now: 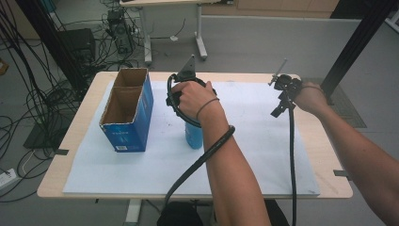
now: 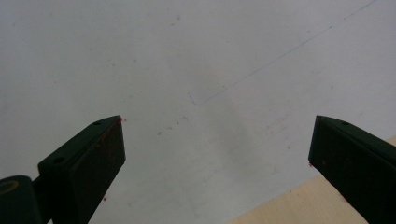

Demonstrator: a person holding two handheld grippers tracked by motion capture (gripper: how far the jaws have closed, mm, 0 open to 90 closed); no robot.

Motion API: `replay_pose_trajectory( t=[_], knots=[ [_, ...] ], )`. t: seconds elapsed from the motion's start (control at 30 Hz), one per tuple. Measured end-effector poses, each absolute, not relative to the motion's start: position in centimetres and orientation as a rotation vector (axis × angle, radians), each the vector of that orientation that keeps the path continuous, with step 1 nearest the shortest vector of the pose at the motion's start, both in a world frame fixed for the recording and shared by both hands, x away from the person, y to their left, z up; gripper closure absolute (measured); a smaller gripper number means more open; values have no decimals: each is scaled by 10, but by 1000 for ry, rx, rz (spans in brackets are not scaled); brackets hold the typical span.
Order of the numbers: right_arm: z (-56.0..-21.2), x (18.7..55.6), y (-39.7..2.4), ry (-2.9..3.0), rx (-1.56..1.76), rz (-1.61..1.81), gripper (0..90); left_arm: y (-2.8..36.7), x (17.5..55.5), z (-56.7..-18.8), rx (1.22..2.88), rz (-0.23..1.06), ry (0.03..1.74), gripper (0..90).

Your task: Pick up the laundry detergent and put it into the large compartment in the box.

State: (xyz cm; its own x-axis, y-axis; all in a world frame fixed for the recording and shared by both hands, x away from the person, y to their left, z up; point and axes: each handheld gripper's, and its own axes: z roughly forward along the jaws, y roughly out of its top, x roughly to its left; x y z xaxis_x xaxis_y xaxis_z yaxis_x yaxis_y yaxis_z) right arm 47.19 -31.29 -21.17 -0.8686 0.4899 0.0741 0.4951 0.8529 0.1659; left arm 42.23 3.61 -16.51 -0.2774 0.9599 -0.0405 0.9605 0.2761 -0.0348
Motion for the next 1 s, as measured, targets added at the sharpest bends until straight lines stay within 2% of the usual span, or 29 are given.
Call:
replay_pose_trajectory(
  t=[0.23, 0.4, 0.93, 1.0],
  knots=[
    [-213, 472, -314, -2990, -800, -288, 37, 38, 423, -170, 1871, -94, 2516, 80],
    [-214, 472, -317, -2990, -803, -297, 36, 42, 424, -170, 1866, -110, 2515, 145],
    [-215, 472, -319, -2988, -804, -310, 37, 43, 426, -174, 1870, -122, 2522, 194],
    [-215, 472, -319, -2986, -810, -311, 36, 42, 426, -175, 1868, -118, 2522, 221]
  ],
)
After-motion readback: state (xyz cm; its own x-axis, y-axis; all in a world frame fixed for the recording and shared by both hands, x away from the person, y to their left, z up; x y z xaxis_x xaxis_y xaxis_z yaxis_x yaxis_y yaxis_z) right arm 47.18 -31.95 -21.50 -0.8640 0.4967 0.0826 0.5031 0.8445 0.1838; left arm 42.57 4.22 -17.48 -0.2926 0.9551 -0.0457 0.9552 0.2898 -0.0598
